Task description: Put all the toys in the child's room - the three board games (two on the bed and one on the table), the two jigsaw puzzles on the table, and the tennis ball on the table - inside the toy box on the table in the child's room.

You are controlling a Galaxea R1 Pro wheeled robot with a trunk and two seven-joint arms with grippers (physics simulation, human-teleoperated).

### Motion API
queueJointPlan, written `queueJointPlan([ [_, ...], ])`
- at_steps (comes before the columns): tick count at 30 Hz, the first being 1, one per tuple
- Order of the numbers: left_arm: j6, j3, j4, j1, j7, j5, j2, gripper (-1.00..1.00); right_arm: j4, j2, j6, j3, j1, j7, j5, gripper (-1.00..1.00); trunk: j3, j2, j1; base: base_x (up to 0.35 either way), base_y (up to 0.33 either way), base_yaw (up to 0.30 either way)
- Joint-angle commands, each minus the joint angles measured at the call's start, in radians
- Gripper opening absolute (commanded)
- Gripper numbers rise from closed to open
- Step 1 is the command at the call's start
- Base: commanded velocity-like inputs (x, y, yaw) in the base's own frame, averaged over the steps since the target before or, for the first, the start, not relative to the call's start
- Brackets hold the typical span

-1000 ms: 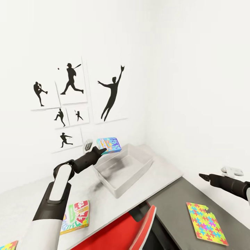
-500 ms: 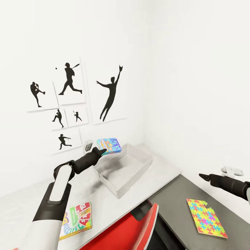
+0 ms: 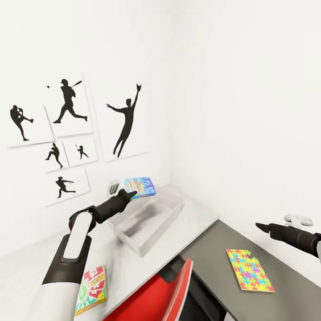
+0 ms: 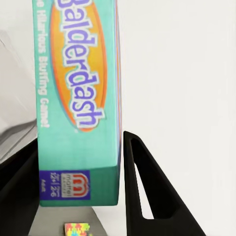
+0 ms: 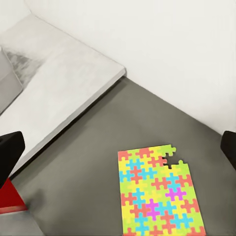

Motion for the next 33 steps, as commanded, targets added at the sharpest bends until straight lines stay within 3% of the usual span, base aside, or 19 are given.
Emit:
queueJointPlan([
  [1,0.005,0.003,0.000,-0.001,0.001,0.003,-0.001,-1.00,-0.001,0.000,0.007,-0.001,-0.001,-0.004,-0.009,1.00,-0.002,-0.002,0.001,0.120,0.122,-0.054],
  [8,-0.038,0.001,0.015,-0.015,0.012,0.002,-0.003,-1.00,-0.001,0.004,0.007,0.002,0.000,-0.004,-0.010,1.00,-0.002,-0.002,0.001,0.041,0.040,-0.114],
  [9,-0.053,0.006,0.129,-0.101,0.062,0.007,-0.005,-1.00,-0.001,0.003,0.007,0.002,0.000,-0.004,-0.010,1.00,-0.002,-0.002,0.001,0.005,0.005,-0.019],
  [14,-0.102,0.008,0.217,-0.149,0.079,0.014,-0.006,-1.00,-0.001,0.003,0.007,0.002,0.000,-0.004,-0.010,1.00,-0.002,-0.002,0.001,0.003,0.003,-0.055],
  [26,-0.228,0.015,0.366,-0.174,0.087,0.019,-0.002,-1.00,-0.001,0.006,0.007,0.003,0.002,-0.004,-0.010,1.00,-0.002,-0.002,0.001,0.001,0.000,-0.230],
  [28,-0.238,0.032,0.374,-0.171,0.088,0.017,0.000,-1.00,-0.001,0.007,0.007,0.003,0.002,-0.004,-0.010,1.00,-0.002,-0.002,0.001,0.000,0.000,-0.198],
  [29,-0.246,0.087,0.392,-0.162,0.085,0.016,0.006,-1.00,-0.001,0.007,0.007,0.004,0.002,-0.004,-0.010,1.00,-0.002,-0.002,0.001,0.000,0.000,-0.072],
  [30,-0.248,0.107,0.398,-0.156,0.082,0.016,0.009,-1.00,-0.001,0.007,0.007,0.009,0.003,-0.004,-0.010,1.00,-0.002,-0.002,0.001,0.000,0.000,-0.046],
  [33,-0.250,0.120,0.401,-0.146,0.080,0.017,0.011,-1.00,-0.001,0.006,0.007,0.020,0.003,-0.004,-0.010,1.00,-0.002,-0.002,0.001,0.000,0.000,-0.037],
])
